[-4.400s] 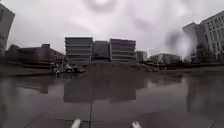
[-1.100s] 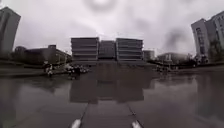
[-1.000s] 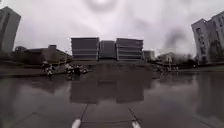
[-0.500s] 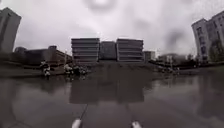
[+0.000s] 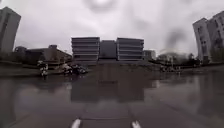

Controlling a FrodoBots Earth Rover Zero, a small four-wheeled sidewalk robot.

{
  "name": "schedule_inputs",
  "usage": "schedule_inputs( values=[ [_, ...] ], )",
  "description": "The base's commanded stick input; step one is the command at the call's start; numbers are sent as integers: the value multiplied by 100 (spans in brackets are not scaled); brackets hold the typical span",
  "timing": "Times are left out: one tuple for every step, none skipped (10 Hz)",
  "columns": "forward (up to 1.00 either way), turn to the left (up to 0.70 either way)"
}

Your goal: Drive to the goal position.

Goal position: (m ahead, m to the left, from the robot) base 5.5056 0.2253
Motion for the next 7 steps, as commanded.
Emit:
schedule_inputs(
  values=[
    [70,0],
    [70,0],
    [70,0],
    [70,0],
    [70,0],
    [70,0],
    [70,0]
  ],
)
